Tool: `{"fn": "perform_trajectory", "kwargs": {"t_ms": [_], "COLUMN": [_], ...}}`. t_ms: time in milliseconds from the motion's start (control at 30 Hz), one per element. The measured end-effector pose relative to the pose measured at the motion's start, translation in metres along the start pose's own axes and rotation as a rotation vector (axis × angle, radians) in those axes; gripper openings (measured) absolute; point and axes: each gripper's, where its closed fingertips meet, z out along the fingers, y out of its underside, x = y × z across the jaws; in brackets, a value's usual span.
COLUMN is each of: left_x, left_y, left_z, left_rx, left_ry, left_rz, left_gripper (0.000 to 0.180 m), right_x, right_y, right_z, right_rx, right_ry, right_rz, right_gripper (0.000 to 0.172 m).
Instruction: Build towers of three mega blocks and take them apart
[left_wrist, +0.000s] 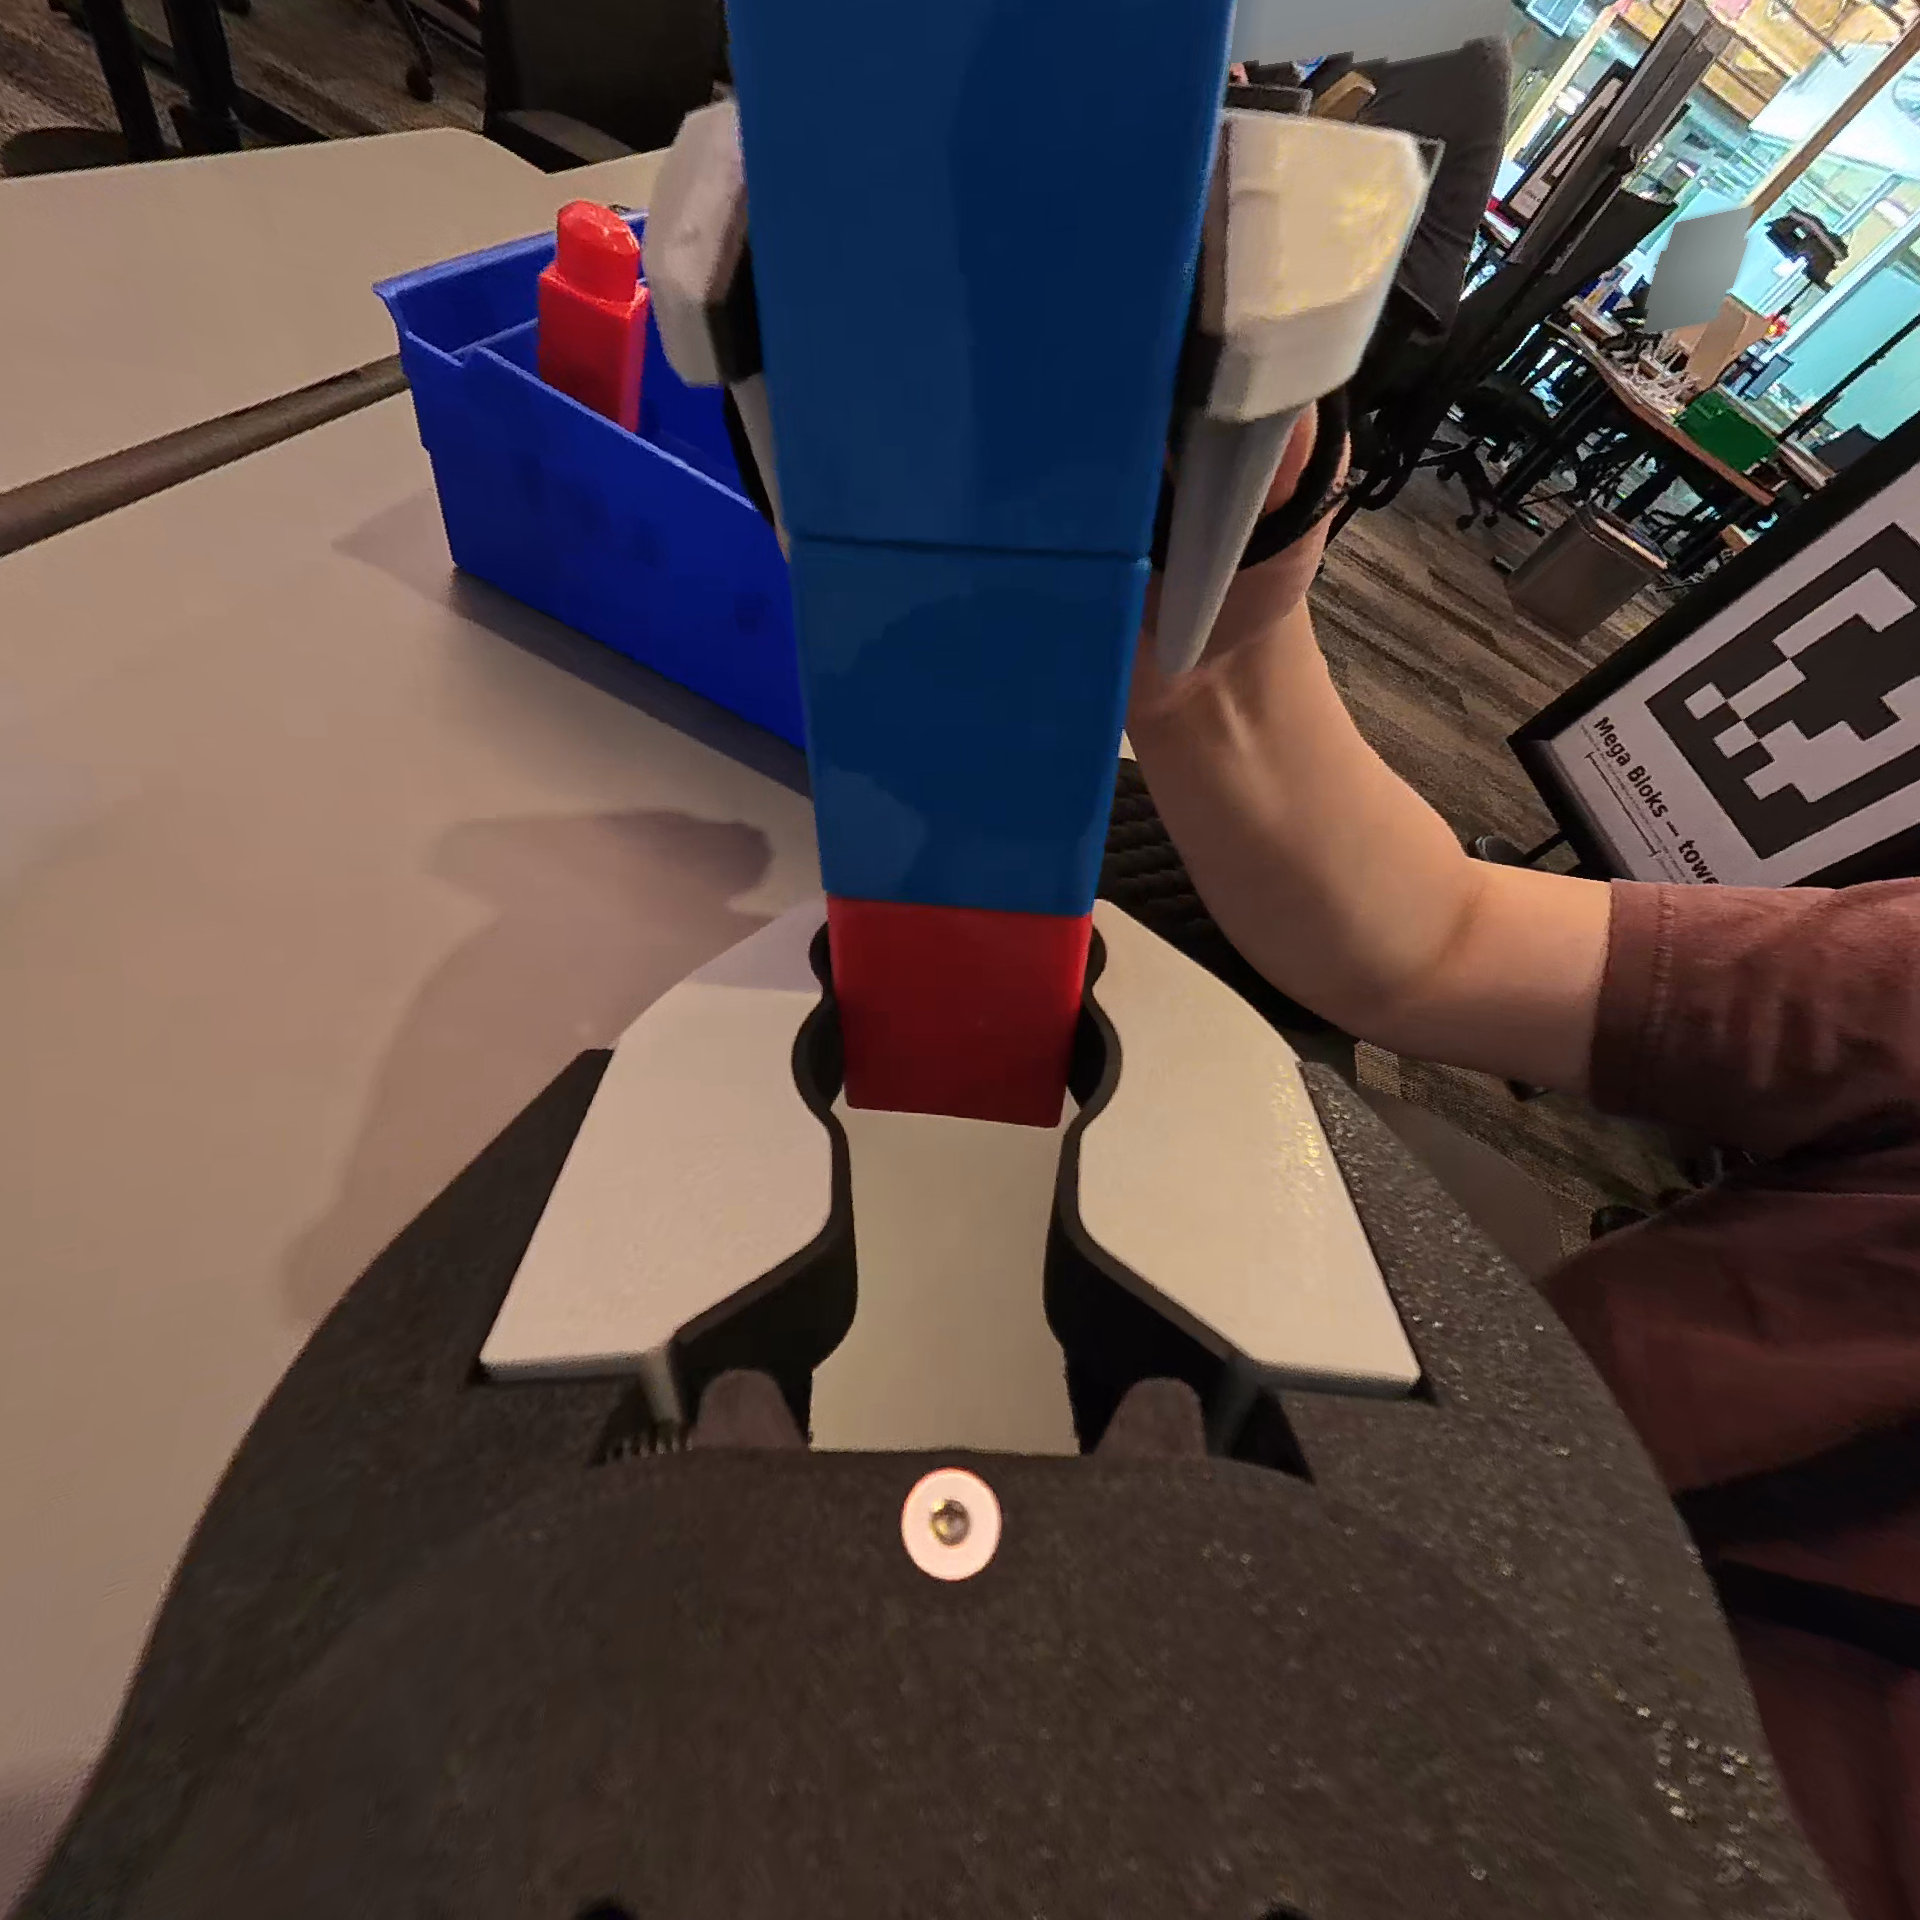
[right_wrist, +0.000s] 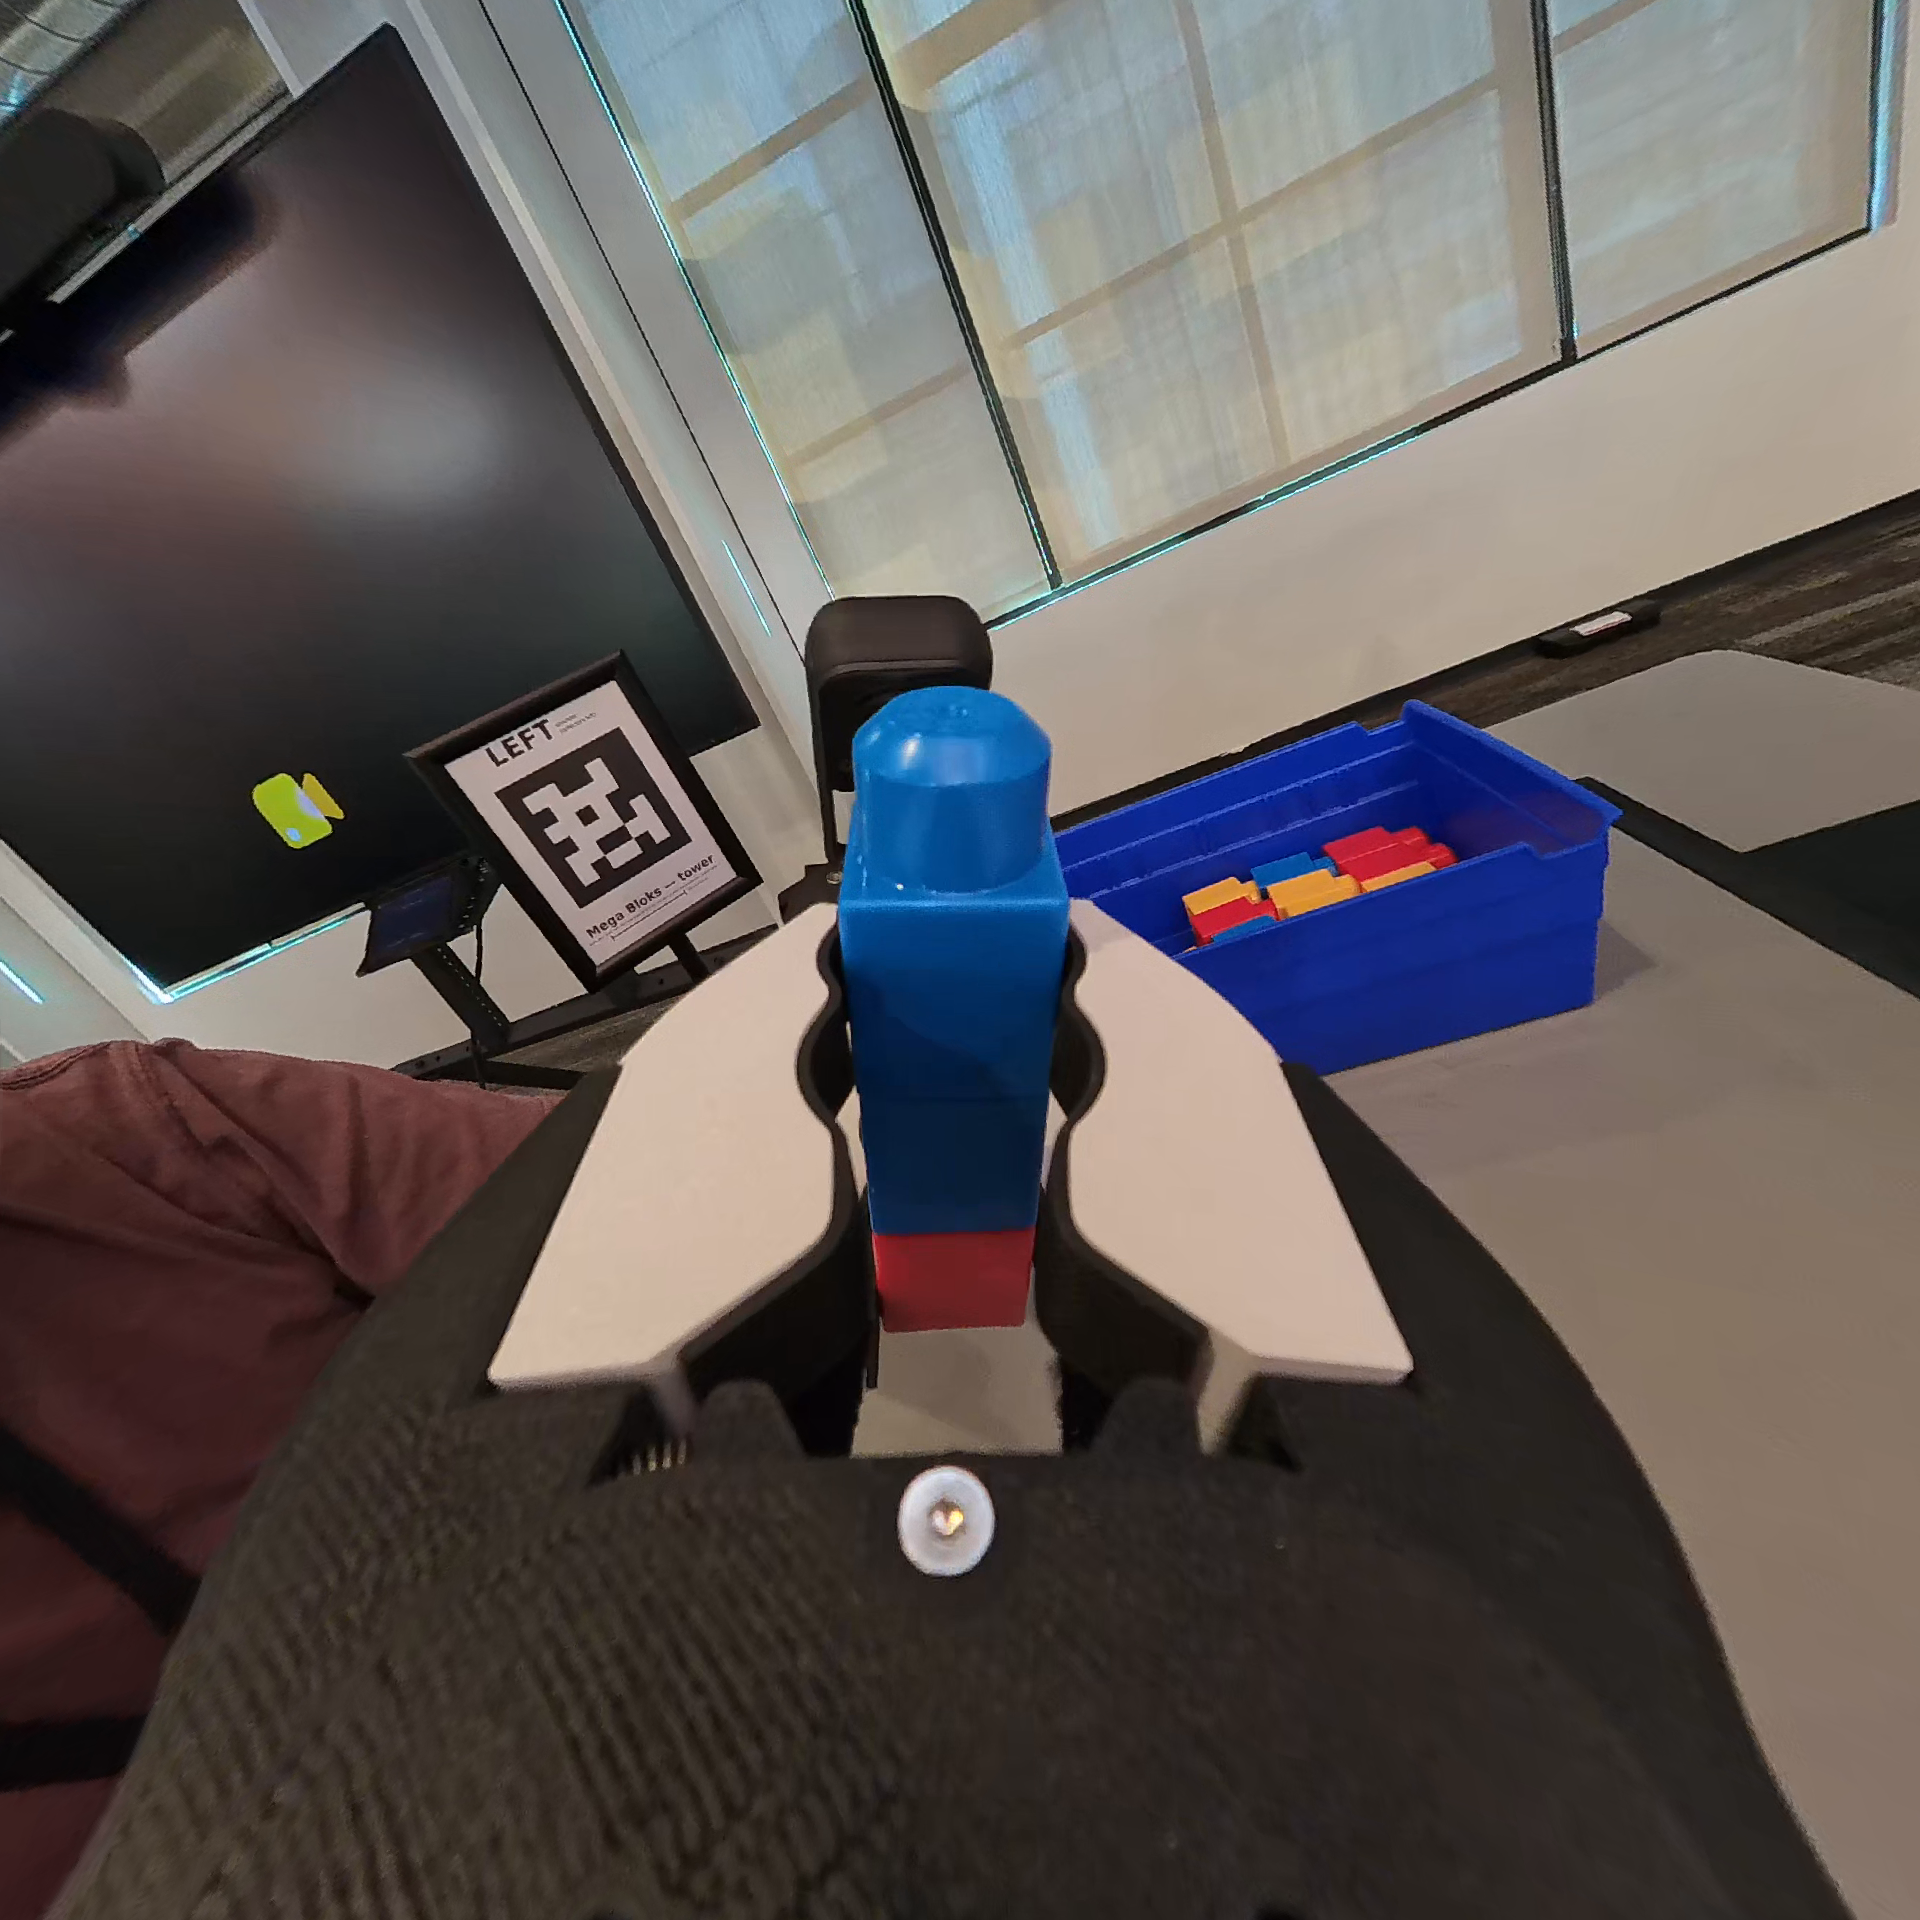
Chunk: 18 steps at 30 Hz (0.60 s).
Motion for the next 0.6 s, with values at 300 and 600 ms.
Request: {"fn": "perform_trajectory", "kwargs": {"t_ms": [300, 600], "left_x": [0.013, 0.001], "left_y": [-0.031, -0.032], "left_z": [-0.020, -0.016], "left_rx": [0.116, 0.035], "left_ry": [0.151, 0.083], "left_rz": [-0.027, 0.069], "left_gripper": [0.041, 0.048], "right_x": [-0.012, 0.002], "right_y": [-0.003, 0.006], "right_z": [-0.007, -0.009], "right_rx": [-0.037, -0.155], "right_ry": [-0.019, 0.125], "right_rz": [-0.061, -0.113], "right_gripper": [0.045, 0.036]}}
